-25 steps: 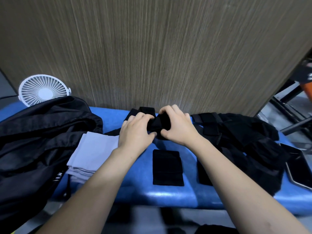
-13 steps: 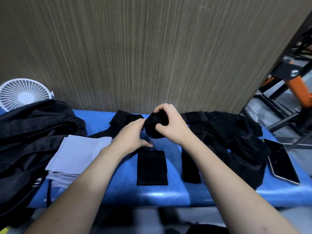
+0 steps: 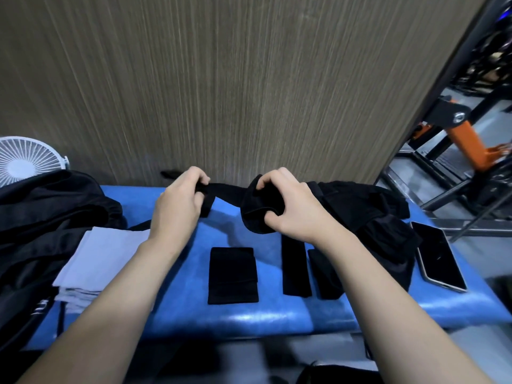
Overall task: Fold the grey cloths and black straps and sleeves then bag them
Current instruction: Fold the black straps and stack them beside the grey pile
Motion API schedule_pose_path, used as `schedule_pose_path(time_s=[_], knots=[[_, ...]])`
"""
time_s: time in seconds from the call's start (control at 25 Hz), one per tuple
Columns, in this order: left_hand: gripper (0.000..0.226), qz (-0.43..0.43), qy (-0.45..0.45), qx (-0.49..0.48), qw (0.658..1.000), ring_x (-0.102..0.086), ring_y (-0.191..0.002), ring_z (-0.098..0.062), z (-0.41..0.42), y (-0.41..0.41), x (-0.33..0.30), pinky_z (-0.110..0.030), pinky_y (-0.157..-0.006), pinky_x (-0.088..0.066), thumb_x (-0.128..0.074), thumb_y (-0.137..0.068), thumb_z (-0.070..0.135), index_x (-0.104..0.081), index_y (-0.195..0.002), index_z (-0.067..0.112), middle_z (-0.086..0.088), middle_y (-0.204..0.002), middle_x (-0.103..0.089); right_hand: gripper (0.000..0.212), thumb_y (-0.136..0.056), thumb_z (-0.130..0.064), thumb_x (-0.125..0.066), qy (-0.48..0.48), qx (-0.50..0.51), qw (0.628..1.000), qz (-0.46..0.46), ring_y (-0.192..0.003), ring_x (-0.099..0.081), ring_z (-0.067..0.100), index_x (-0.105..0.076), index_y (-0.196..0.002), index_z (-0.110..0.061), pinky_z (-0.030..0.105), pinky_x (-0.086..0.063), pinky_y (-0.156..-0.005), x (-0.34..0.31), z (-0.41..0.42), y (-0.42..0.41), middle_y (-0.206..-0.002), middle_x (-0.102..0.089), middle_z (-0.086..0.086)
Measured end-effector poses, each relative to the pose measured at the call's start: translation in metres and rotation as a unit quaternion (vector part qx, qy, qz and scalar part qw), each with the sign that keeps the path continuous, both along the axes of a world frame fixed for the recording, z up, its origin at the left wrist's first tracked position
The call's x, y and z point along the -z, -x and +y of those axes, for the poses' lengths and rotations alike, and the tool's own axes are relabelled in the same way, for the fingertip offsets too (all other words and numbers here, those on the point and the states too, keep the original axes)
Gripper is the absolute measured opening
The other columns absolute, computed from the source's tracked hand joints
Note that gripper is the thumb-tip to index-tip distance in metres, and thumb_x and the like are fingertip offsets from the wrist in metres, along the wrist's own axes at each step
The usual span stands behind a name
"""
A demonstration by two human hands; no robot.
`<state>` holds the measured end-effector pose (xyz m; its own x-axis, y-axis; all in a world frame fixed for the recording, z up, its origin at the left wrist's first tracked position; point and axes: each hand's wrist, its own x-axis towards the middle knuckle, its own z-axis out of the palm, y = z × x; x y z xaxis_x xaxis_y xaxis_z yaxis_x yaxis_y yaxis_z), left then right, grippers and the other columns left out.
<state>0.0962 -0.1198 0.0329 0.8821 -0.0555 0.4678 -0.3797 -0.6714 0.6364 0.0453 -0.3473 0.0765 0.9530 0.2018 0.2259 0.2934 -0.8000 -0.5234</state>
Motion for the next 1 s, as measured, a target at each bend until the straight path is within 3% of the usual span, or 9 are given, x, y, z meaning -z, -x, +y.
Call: schedule_pose_path(time_s=[0.08, 0.28, 0.4, 0.52, 0.6, 0.72, 0.8, 0.88, 1.0], knots=[[0.027, -0.032, 0.006, -0.002, 0.999, -0.06, -0.095, -0.015, 0.005, 0.004, -0.005, -0.041, -0.082, -0.051, -0.052, -0.089, 0.003, -0.054, -0.101, 0.027, 0.015, -0.107, -0.064, 0.053, -0.071, -0.017, -0.064, 0.049, 0.007, 0.999, -0.004, -0.092, -0.044, 0.004, -0.046, -0.118, -0.032, 0.038, -0.035, -0.102, -0.005, -0.005, 0.008, -0.112, -0.044, -0.014], [0.028, -0.105, -0.024, 0.016, 0.994, -0.059, -0.099, -0.011, 0.018, 0.022, -0.02, -0.034, -0.081, -0.048, -0.056, -0.087, -0.003, -0.056, -0.101, 0.021, 0.015, -0.112, -0.061, 0.086, -0.065, -0.023, -0.068, 0.055, 0.028, 0.998, 0.01, -0.121, -0.046, 0.018, -0.028, -0.139, -0.043, 0.04, -0.033, -0.106, -0.008, -0.017, 0.033, -0.13, -0.044, -0.012], [0.028, -0.128, -0.025, 0.028, 0.991, -0.058, -0.105, -0.008, 0.025, 0.037, -0.024, -0.029, -0.086, -0.047, -0.059, -0.084, -0.006, -0.054, -0.096, 0.019, 0.014, -0.119, -0.061, 0.099, -0.066, -0.027, -0.075, 0.071, 0.031, 0.997, 0.005, -0.124, -0.04, 0.013, -0.02, -0.148, -0.042, 0.043, -0.03, -0.11, -0.007, -0.016, 0.046, -0.128, -0.044, -0.01], [0.026, -0.152, -0.011, 0.039, 0.988, -0.057, -0.108, -0.006, 0.034, 0.052, -0.029, -0.022, -0.089, -0.044, -0.061, -0.083, -0.009, -0.056, -0.094, 0.015, 0.009, -0.121, -0.063, 0.116, -0.066, -0.051, -0.086, 0.04, 0.026, 0.998, 0.045, -0.119, -0.029, 0.002, -0.012, -0.155, -0.043, 0.034, -0.022, -0.109, -0.007, -0.009, 0.062, -0.129, -0.04, -0.01], [0.025, -0.163, -0.009, 0.045, 0.986, -0.058, -0.109, -0.009, 0.039, 0.058, -0.03, -0.025, -0.09, -0.047, -0.062, -0.082, -0.01, -0.058, -0.094, 0.012, 0.006, -0.121, -0.064, 0.109, -0.068, -0.065, -0.078, -0.035, 0.019, 0.997, 0.067, -0.123, -0.025, -0.002, -0.016, -0.155, -0.044, 0.032, -0.019, -0.109, -0.002, -0.005, 0.069, -0.139, -0.039, -0.01], [0.025, -0.162, -0.008, 0.05, 0.986, -0.059, -0.109, -0.01, 0.043, 0.063, -0.03, -0.029, -0.088, -0.049, -0.064, -0.081, -0.01, -0.058, -0.094, 0.011, 0.005, -0.121, -0.064, 0.082, -0.074, -0.072, -0.061, -0.08, 0.05, 0.994, 0.054, -0.131, -0.04, 0.019, -0.029, -0.146, -0.049, 0.041, -0.031, -0.112, 0.013, 0.0, 0.068, -0.133, -0.039, -0.015], [0.025, -0.157, -0.003, 0.052, 0.986, -0.058, -0.108, -0.008, 0.045, 0.064, -0.029, -0.026, -0.087, -0.048, -0.064, -0.082, -0.009, -0.058, -0.094, 0.011, 0.006, -0.121, -0.064, 0.068, -0.081, -0.053, -0.068, -0.094, 0.051, 0.993, 0.058, -0.128, -0.047, 0.016, -0.04, -0.142, -0.042, 0.039, -0.037, -0.113, 0.02, 0.004, 0.065, -0.131, -0.042, -0.013], [0.024, -0.153, -0.001, 0.055, 0.987, -0.058, -0.108, -0.008, 0.045, 0.063, -0.028, -0.026, -0.088, -0.048, -0.064, -0.083, -0.009, -0.058, -0.094, 0.011, 0.006, -0.122, -0.063, 0.052, -0.085, -0.024, -0.074, -0.124, 0.054, 0.989, 0.062, -0.116, -0.057, 0.005, -0.054, -0.132, -0.032, 0.03, -0.043, -0.106, 0.023, 0.008, 0.062, -0.124, -0.058, -0.01], [0.025, -0.142, -0.008, 0.057, 0.988, -0.058, -0.109, -0.009, 0.043, 0.059, -0.028, -0.029, -0.088, -0.05, -0.064, -0.083, -0.008, -0.058, -0.096, 0.012, 0.008, -0.123, -0.062, 0.039, -0.08, -0.009, -0.075, -0.177, 0.064, 0.98, 0.067, -0.093, -0.069, 0.012, -0.065, -0.111, -0.032, 0.036, -0.054, -0.091, 0.023, 0.005, 0.058, -0.1, -0.073, -0.005]])
